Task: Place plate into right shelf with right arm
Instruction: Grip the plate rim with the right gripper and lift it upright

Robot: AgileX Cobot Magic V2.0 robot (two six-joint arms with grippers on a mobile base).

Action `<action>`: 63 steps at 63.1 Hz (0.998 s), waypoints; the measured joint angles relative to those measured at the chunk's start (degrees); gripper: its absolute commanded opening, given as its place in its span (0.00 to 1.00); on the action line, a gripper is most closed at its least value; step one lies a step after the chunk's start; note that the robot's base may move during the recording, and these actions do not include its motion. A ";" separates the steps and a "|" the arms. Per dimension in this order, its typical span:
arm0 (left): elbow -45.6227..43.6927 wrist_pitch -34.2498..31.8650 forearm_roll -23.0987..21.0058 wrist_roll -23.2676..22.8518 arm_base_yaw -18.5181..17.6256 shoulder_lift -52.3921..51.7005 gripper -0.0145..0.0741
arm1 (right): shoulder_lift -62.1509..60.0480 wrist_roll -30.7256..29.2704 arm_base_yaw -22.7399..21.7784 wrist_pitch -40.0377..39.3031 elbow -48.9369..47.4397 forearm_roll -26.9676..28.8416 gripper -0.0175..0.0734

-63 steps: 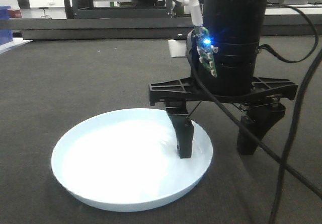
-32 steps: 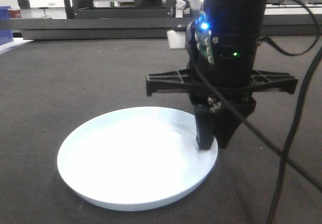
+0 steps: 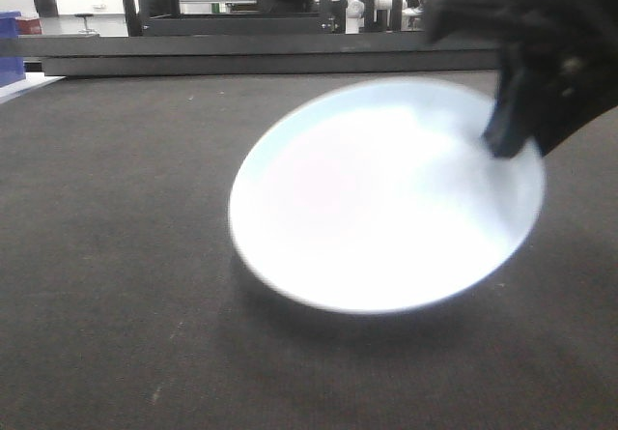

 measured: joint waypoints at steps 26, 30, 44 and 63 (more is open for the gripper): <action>0.00 0.00 0.00 0.00 0.00 0.00 0.02 | -30.66 -26.89 -23.85 -27.62 23.82 7.82 0.25; 0.00 0.00 0.00 0.00 0.00 0.00 0.02 | -35.22 -27.75 -26.43 -30.58 27.37 9.53 0.25; 0.00 0.00 0.00 0.00 0.00 0.00 0.02 | -48.69 -28.73 -29.84 -35.44 35.67 15.11 0.25; 0.00 0.00 0.00 0.00 0.00 0.00 0.02 | -61.33 -28.87 -29.84 -33.73 36.47 15.31 0.25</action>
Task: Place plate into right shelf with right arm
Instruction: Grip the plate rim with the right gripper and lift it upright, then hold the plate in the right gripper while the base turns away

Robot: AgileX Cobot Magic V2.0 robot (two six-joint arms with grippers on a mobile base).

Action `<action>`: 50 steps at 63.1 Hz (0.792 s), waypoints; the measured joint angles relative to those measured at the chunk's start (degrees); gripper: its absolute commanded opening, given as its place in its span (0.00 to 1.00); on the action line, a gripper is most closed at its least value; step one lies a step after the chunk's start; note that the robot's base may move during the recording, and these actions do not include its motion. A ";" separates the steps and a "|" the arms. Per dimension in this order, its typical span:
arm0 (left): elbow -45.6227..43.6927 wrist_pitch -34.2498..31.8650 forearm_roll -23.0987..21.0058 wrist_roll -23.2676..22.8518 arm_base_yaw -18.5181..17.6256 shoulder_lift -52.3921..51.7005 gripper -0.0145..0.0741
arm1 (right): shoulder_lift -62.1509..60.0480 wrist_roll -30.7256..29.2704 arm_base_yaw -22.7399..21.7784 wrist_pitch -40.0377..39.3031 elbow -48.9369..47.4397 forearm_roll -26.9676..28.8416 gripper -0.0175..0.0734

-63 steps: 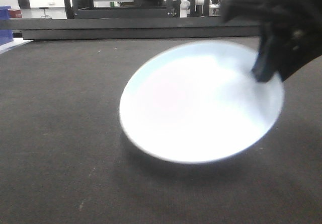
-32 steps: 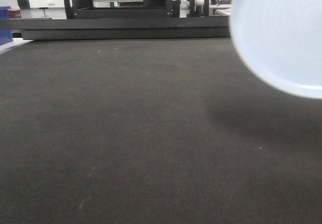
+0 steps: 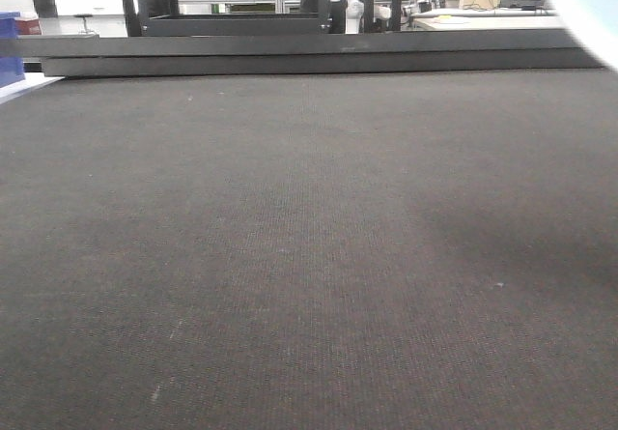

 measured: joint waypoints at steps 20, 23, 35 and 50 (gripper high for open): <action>0.00 0.00 0.00 0.00 0.00 0.00 0.02 | -1.75 0.00 0.00 1.84 0.00 0.00 0.25; 0.00 0.00 0.00 0.00 0.00 0.00 0.02 | -1.75 0.00 0.00 1.84 0.00 0.00 0.25; 0.00 0.00 0.00 0.00 0.00 0.00 0.02 | -1.75 0.00 0.00 1.84 0.00 0.00 0.25; 0.00 0.00 0.00 0.00 0.00 0.00 0.02 | -1.75 0.00 0.00 1.84 0.00 0.00 0.25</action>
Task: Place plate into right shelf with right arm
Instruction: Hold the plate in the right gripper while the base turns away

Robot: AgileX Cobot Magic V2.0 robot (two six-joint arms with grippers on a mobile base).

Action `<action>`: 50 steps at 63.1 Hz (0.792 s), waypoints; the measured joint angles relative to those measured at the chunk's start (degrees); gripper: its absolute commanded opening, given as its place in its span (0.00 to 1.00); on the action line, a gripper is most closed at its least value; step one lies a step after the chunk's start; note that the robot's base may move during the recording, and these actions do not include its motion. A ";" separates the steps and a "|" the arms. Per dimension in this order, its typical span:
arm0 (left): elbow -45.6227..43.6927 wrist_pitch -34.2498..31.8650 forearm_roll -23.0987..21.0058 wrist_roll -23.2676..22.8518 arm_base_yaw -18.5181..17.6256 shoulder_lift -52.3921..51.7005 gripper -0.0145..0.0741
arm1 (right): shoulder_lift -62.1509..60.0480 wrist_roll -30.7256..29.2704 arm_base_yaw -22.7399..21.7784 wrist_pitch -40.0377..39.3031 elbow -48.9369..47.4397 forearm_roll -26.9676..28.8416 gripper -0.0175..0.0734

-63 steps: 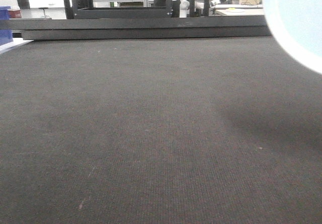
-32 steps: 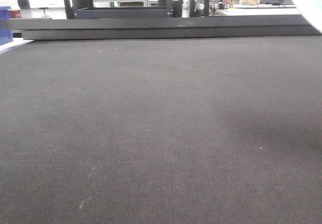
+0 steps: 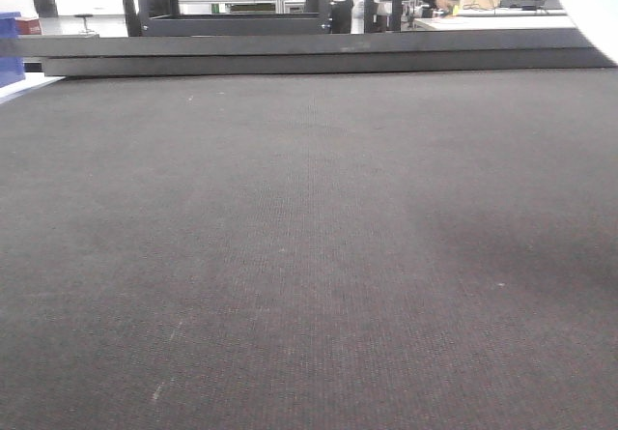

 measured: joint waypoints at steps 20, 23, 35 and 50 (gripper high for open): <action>0.00 0.00 0.00 0.00 0.00 0.00 0.02 | 0.00 0.00 0.00 0.00 0.00 0.00 0.25; 0.00 0.00 0.00 0.00 0.00 0.00 0.02 | 0.00 0.00 0.00 0.00 0.00 0.00 0.25; 0.00 0.00 0.00 0.00 0.00 0.00 0.02 | 0.00 0.00 0.00 0.00 0.00 0.00 0.25; 0.00 0.00 0.00 0.00 0.00 0.00 0.02 | 0.00 0.00 0.00 0.00 0.00 0.00 0.25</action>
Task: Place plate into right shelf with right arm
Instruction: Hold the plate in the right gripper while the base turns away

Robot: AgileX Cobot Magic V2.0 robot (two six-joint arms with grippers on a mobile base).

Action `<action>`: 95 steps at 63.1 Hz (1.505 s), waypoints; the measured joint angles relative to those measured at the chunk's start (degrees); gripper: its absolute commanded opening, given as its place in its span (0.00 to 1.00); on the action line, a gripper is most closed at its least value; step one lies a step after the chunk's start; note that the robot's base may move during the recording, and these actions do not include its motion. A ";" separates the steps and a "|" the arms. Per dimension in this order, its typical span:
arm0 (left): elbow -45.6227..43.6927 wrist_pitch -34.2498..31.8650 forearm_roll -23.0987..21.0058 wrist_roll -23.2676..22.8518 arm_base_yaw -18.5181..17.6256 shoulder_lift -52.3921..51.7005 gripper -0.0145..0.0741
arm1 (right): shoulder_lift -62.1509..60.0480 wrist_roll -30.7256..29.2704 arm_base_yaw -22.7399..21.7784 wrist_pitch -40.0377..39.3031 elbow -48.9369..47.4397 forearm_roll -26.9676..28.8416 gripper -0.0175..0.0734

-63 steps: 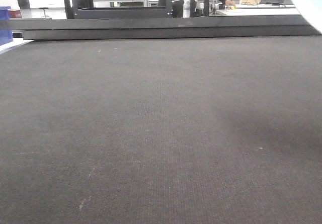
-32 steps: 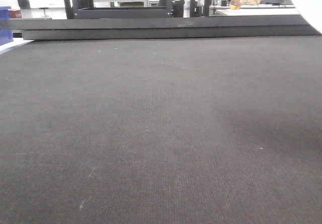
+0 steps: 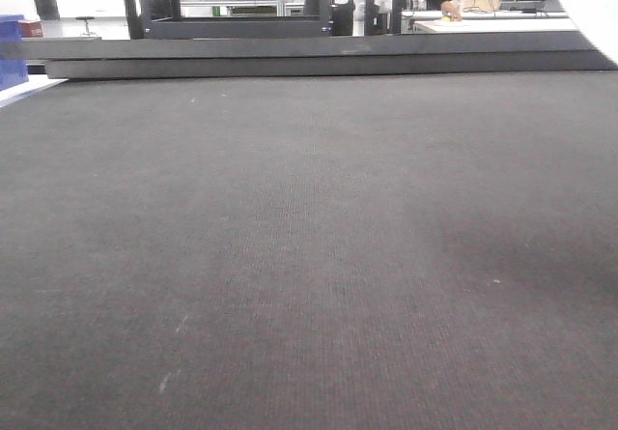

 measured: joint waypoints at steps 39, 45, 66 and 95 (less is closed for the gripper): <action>0.00 0.00 0.00 0.00 0.00 0.00 0.02 | 0.00 0.00 0.00 0.04 0.00 0.00 0.25; 0.00 0.00 0.00 0.00 0.00 0.00 0.02 | 0.00 0.00 0.00 0.04 0.00 0.00 0.25; 0.00 0.00 0.00 0.00 0.00 0.00 0.02 | 0.00 0.00 0.00 0.04 0.00 0.00 0.25; 0.00 0.00 0.00 0.00 0.00 0.00 0.02 | 0.00 0.00 0.00 0.04 0.00 0.00 0.25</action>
